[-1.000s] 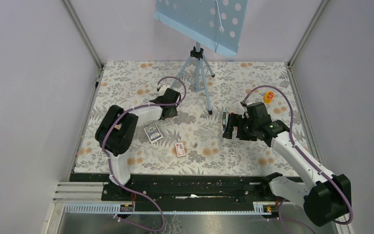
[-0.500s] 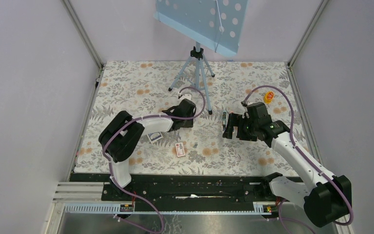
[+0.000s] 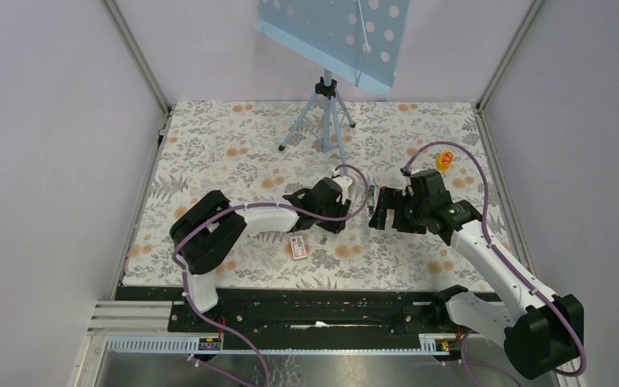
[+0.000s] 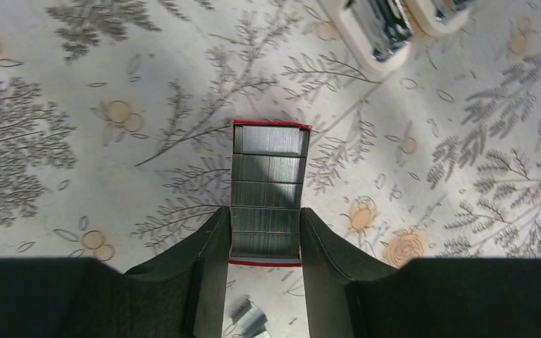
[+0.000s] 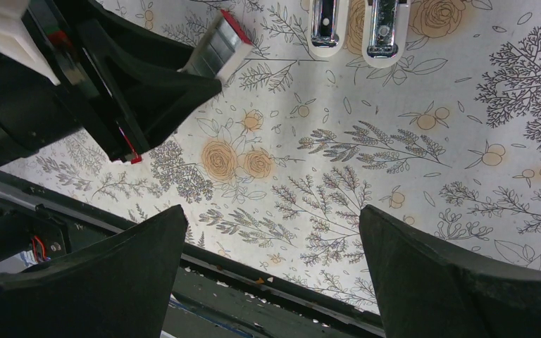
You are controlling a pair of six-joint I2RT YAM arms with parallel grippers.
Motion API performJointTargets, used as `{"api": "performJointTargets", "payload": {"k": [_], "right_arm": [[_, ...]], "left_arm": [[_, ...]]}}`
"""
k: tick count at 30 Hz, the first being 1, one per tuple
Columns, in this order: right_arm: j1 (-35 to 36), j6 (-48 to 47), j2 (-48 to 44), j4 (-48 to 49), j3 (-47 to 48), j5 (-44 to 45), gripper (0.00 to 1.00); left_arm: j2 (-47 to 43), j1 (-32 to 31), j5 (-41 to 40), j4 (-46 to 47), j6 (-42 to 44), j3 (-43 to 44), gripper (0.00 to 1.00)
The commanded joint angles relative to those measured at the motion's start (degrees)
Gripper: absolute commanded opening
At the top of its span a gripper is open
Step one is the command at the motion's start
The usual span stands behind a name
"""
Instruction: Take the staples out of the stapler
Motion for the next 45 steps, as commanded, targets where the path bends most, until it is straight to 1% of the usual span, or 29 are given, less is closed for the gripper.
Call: {"api": "performJointTargets", "payload": {"k": [1, 3, 5, 13, 16, 21, 27, 35, 45], "right_arm": [[-0.23, 0.25, -0.95, -1.35, 0.8, 1.2, 1.0], [-0.23, 0.21, -0.83, -1.45, 0.72, 1.17, 0.99], [-0.23, 0.16, -0.72, -1.35, 0.73, 1.1, 1.0], [-0.24, -0.1, -0.32, -1.34, 0.88, 0.65, 1.0], [-0.25, -0.16, -0.21, -1.35, 1.06, 0.64, 1.0], [-0.23, -0.17, -0.32, -1.41, 1.08, 0.57, 1.0], [-0.27, -0.2, -0.32, -1.43, 1.19, 0.5, 1.0], [-0.23, 0.12, -0.38, -1.25, 0.86, 0.4, 1.0], [-0.23, 0.25, -0.7, -0.99, 0.19, 0.21, 1.0]], "left_arm": [[3.15, -2.53, 6.13, -8.09, 4.43, -2.62, 0.36], [3.7, -3.92, 5.77, -9.28, 6.06, -1.92, 0.38], [4.15, -5.15, 4.52, -10.5, 7.51, -1.08, 0.42], [4.15, -6.02, -3.77, -12.79, 8.69, -0.75, 0.66], [3.54, -6.04, -4.77, -13.39, 8.58, -0.61, 0.73], [3.14, -5.93, -6.72, -14.55, 8.05, -1.15, 0.76], [1.84, -5.78, -8.09, -13.56, 6.48, -3.21, 0.82], [-0.35, -2.93, -7.42, -11.89, 5.19, -4.94, 0.83], [-0.71, -1.43, -6.71, -11.76, 5.51, -4.33, 0.84]]}}
